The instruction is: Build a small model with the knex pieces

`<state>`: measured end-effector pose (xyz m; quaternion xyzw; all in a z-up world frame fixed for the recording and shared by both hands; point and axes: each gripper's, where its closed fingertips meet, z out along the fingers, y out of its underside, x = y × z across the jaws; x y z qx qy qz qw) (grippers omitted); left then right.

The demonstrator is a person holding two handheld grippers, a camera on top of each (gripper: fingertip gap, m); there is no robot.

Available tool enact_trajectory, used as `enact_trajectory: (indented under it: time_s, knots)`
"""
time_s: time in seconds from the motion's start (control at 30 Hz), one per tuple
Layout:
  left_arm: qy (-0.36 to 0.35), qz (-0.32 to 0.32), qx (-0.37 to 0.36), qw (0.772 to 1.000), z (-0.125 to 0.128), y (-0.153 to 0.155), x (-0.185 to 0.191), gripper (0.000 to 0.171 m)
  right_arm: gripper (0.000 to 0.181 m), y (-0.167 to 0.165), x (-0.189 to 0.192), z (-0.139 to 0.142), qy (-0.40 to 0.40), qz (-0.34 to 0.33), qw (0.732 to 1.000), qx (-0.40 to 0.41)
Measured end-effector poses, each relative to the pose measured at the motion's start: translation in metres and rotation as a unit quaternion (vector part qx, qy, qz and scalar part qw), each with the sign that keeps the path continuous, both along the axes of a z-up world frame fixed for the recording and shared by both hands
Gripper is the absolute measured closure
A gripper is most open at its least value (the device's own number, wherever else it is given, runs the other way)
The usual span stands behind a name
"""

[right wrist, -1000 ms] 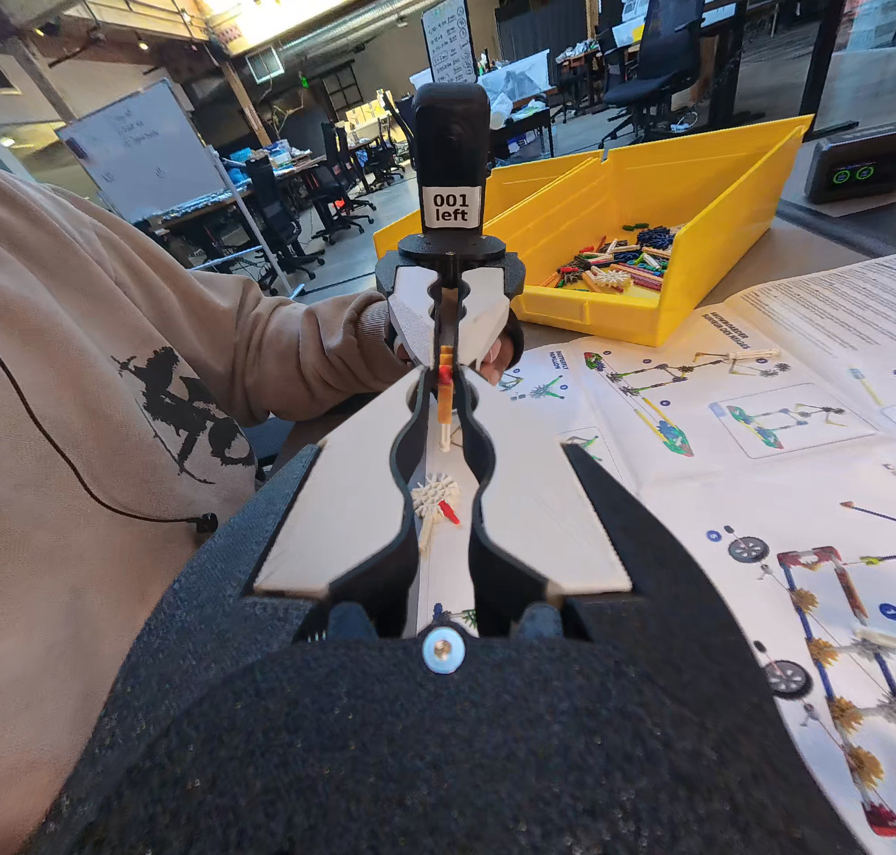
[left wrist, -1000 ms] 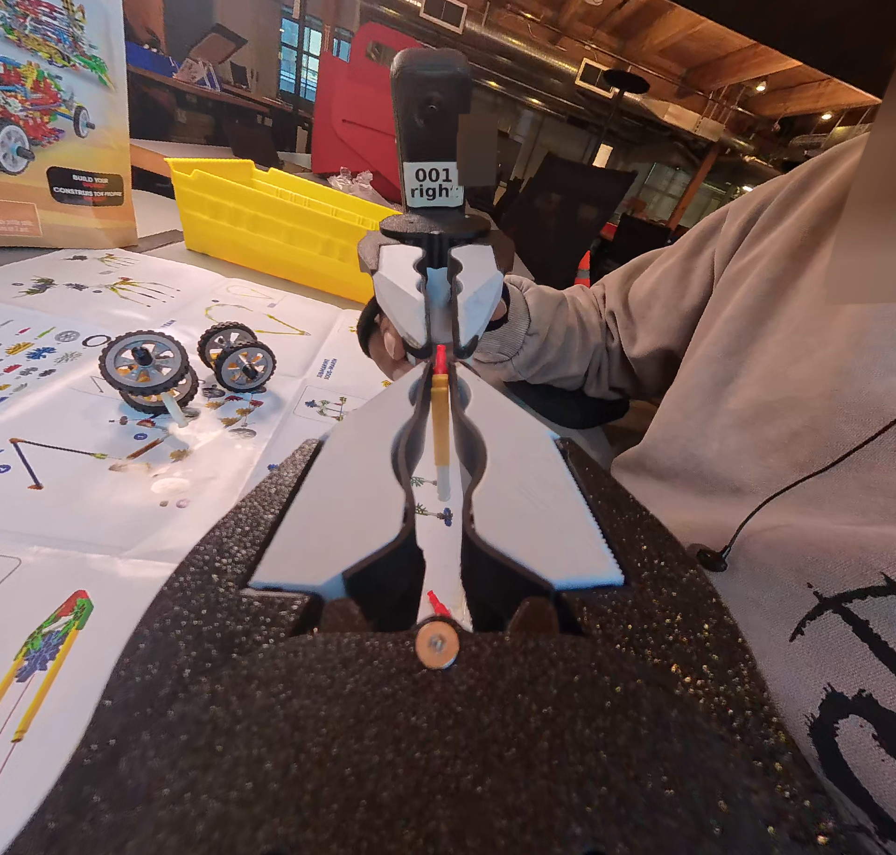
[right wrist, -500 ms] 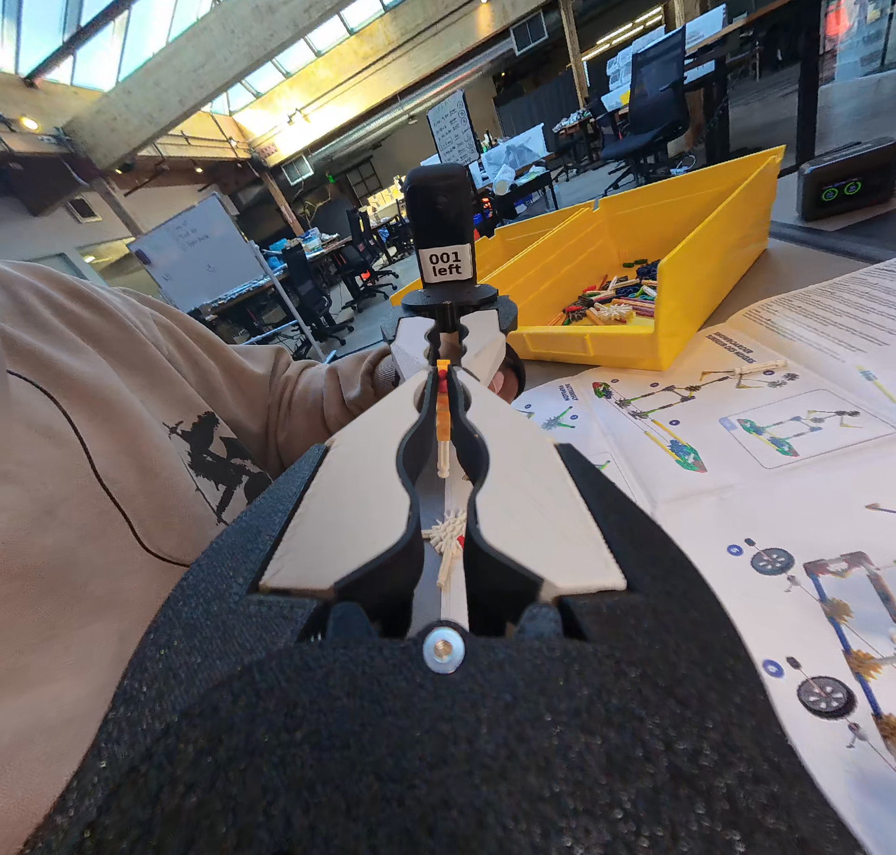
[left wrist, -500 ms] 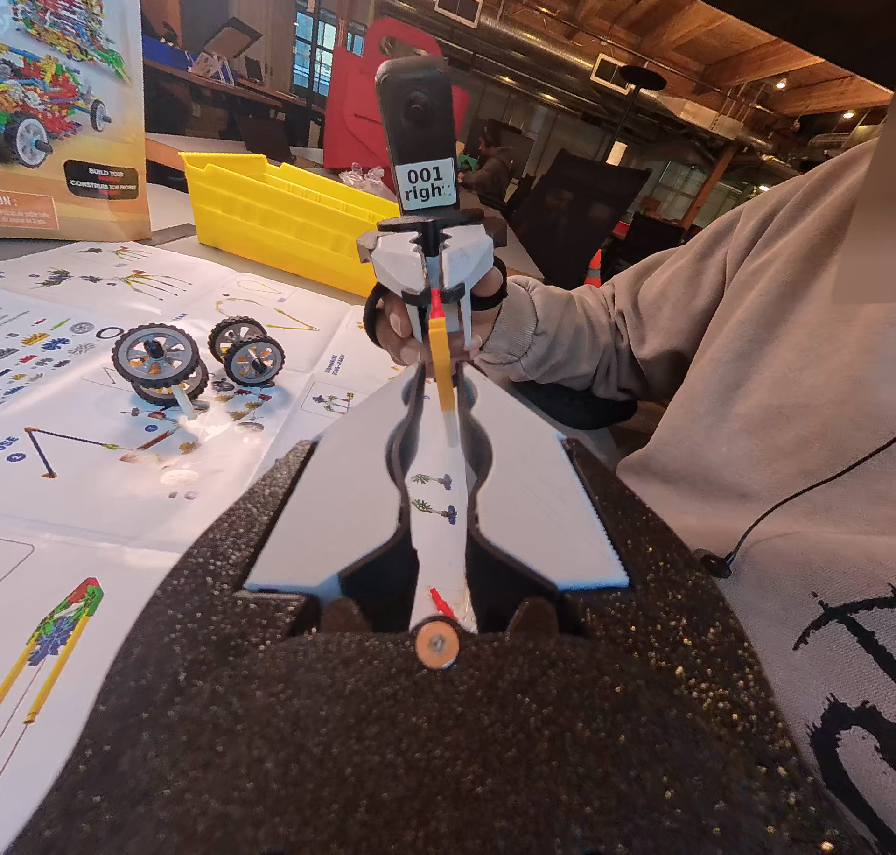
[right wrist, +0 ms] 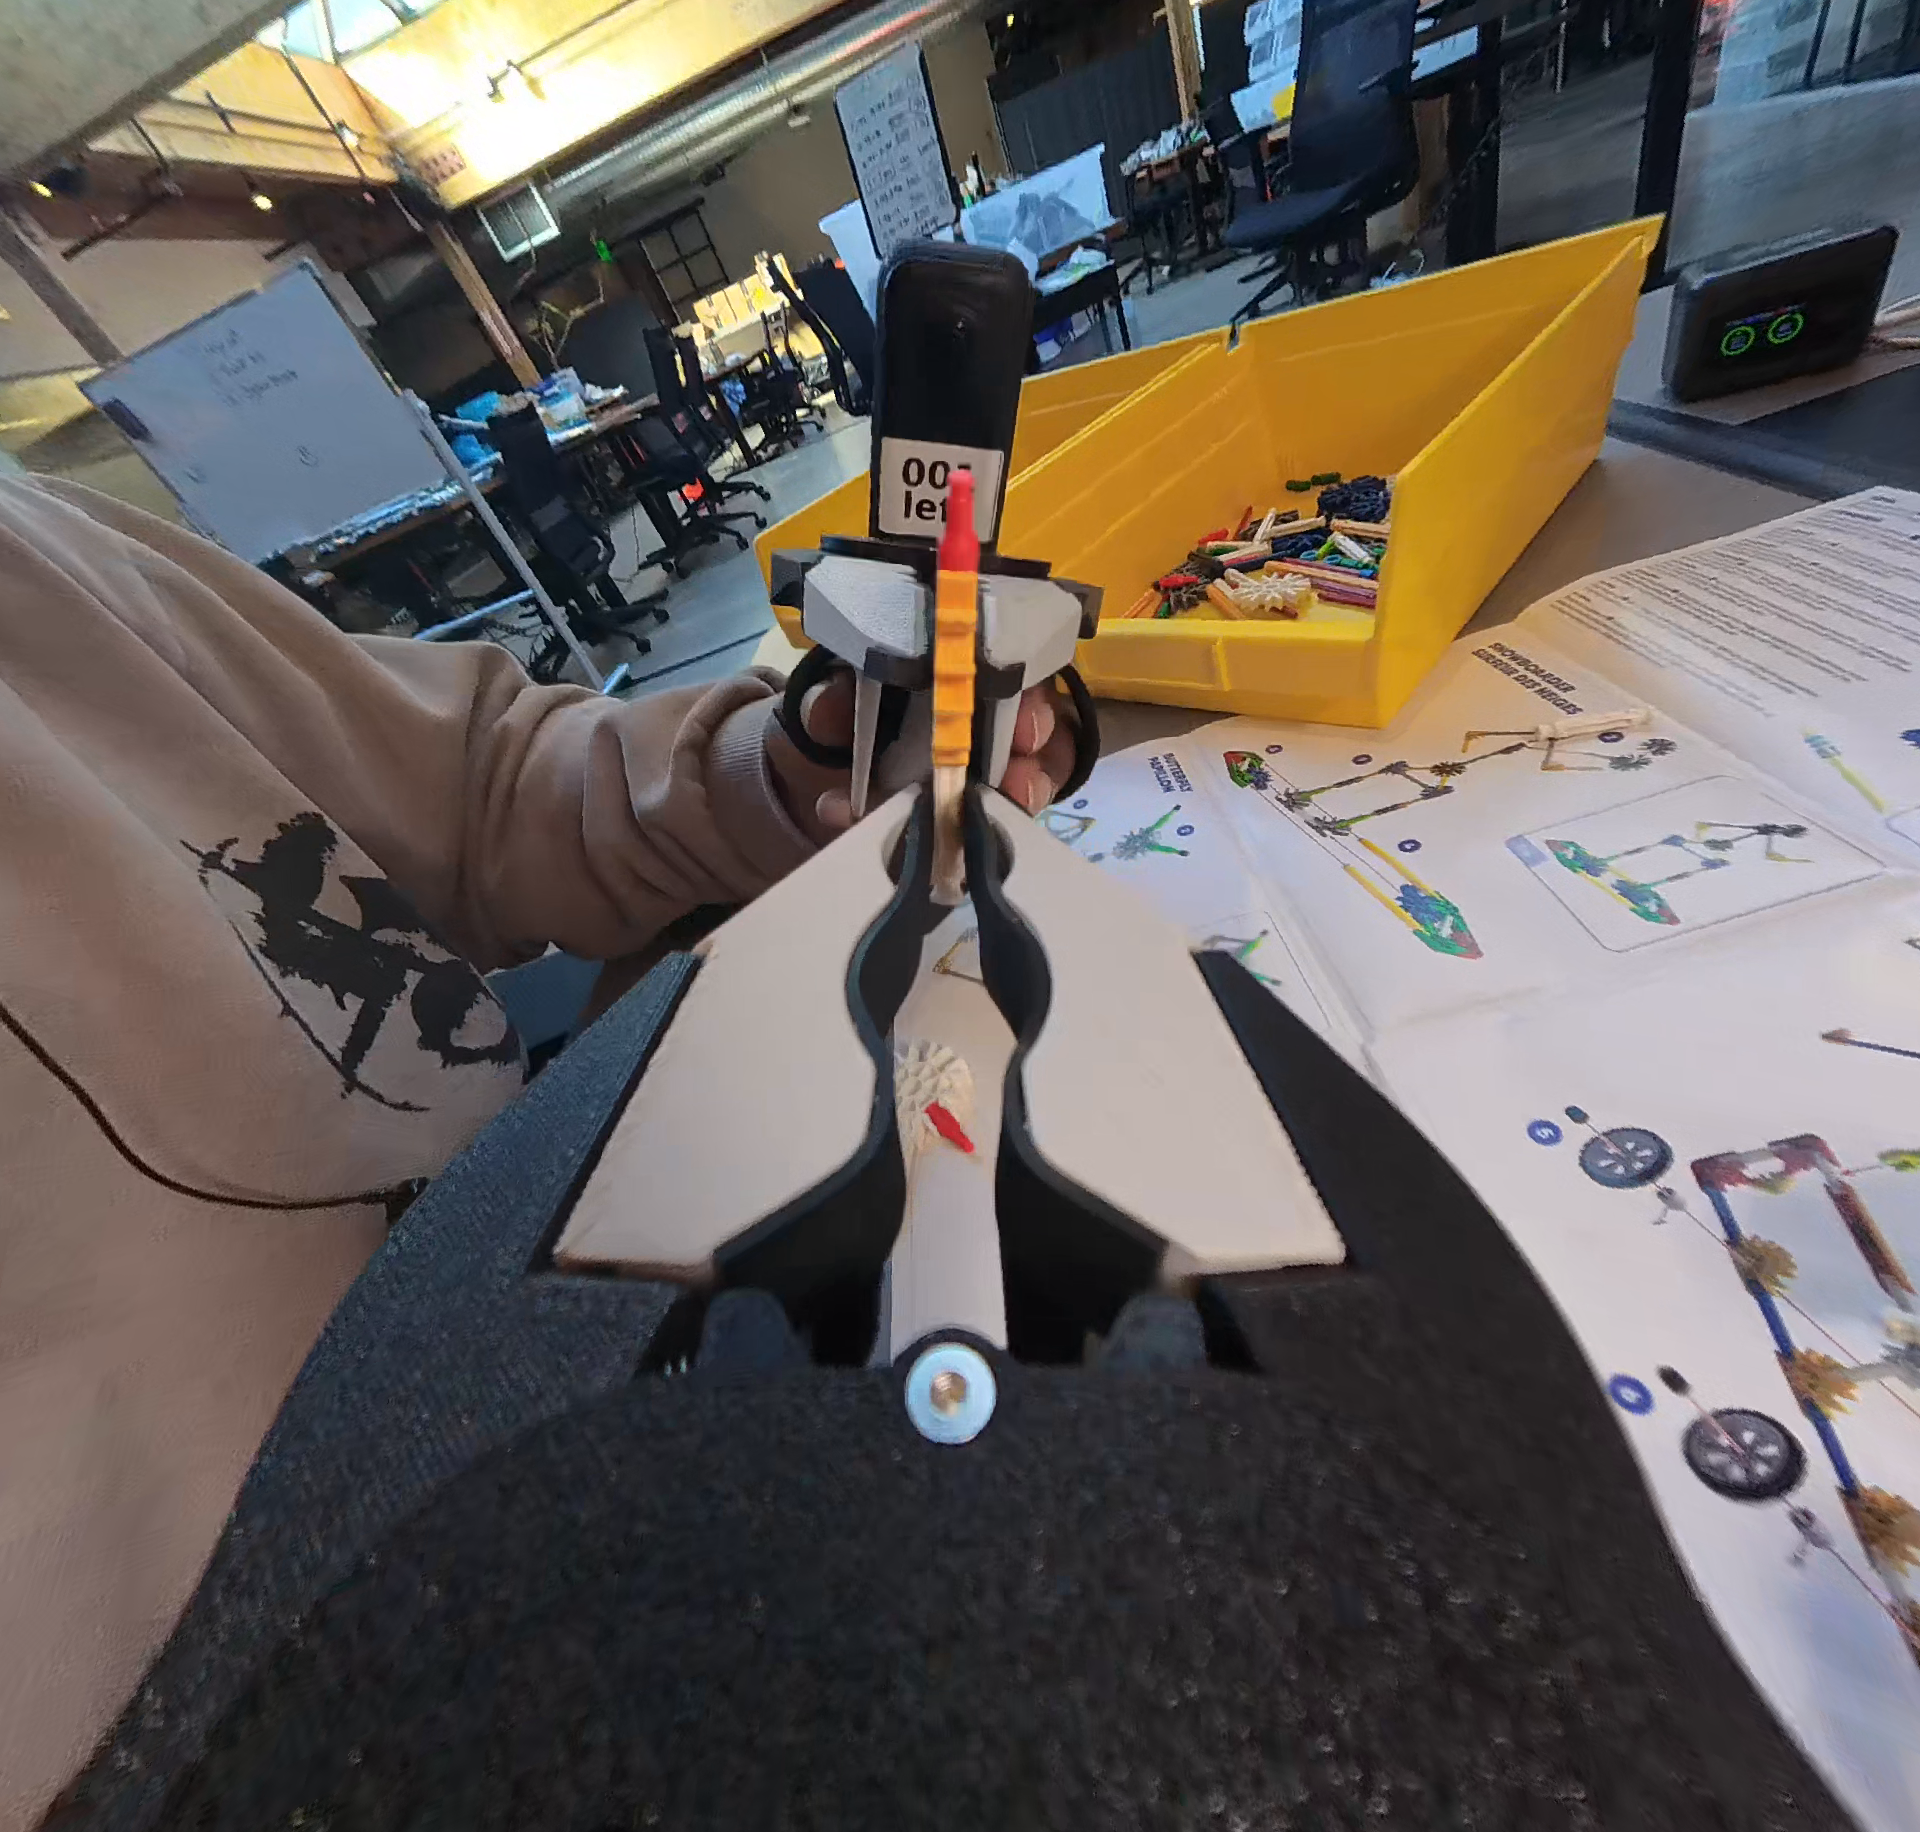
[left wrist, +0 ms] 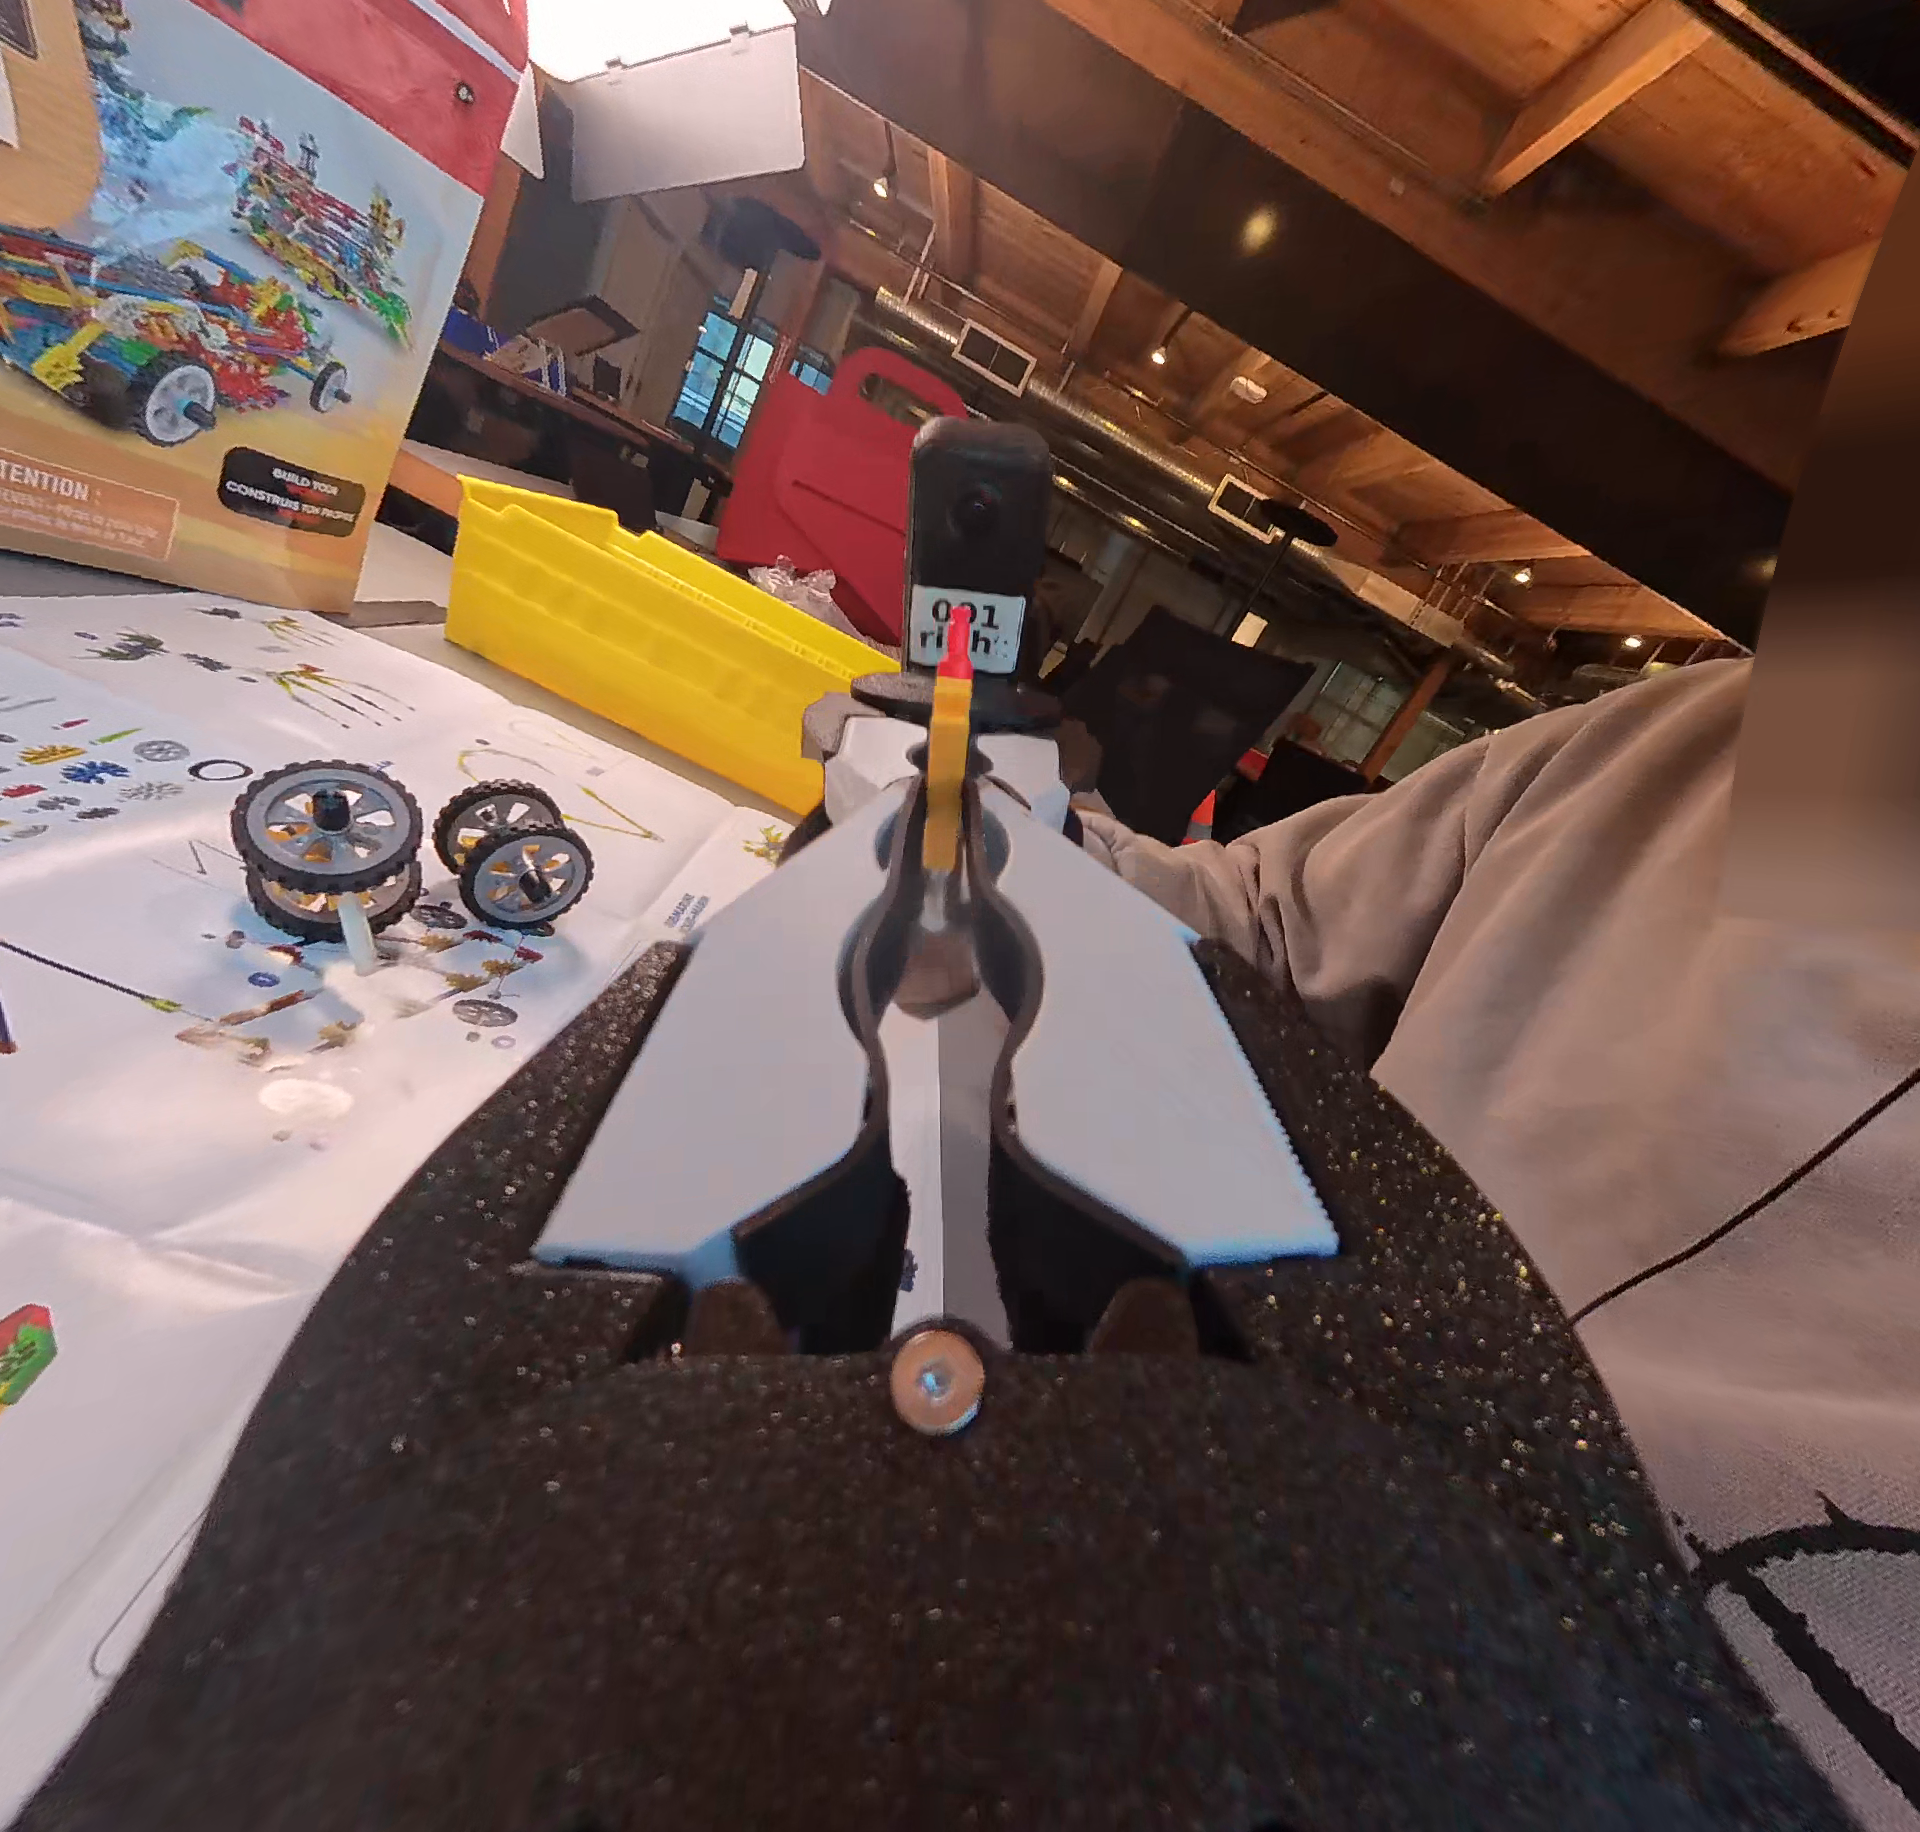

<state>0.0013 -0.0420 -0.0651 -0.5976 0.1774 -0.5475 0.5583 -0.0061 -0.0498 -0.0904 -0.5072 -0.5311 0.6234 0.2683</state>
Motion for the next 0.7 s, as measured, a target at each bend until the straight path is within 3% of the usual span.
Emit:
enact_trajectory:
  time_s: [0.17, 0.33, 0.43, 0.63, 0.7]
  knots:
    - [0.079, 0.014, 0.005, 0.997, -0.014, 0.001, -0.004, 0.15, 0.179, 0.013, 0.019, -0.033, -0.131, 0.011, 0.986, 0.098]
    - [0.162, 0.017, 0.022, 0.986, -0.029, -0.002, 0.002, 0.156, 0.179, 0.0, 0.026, -0.05, -0.181, 0.047, 0.975, 0.118]
    - [0.178, 0.006, 0.022, 0.984, -0.034, -0.004, 0.006, 0.168, 0.179, -0.003, 0.026, -0.053, -0.187, 0.05, 0.974, 0.119]
    - [0.181, 0.006, 0.035, 0.983, -0.029, -0.007, 0.006, 0.171, 0.178, -0.001, 0.023, -0.049, -0.163, 0.044, 0.977, 0.13]
    - [0.162, 0.009, 0.036, 0.986, -0.025, -0.006, 0.005, 0.171, 0.161, -0.002, 0.017, -0.035, -0.117, 0.035, 0.985, 0.118]
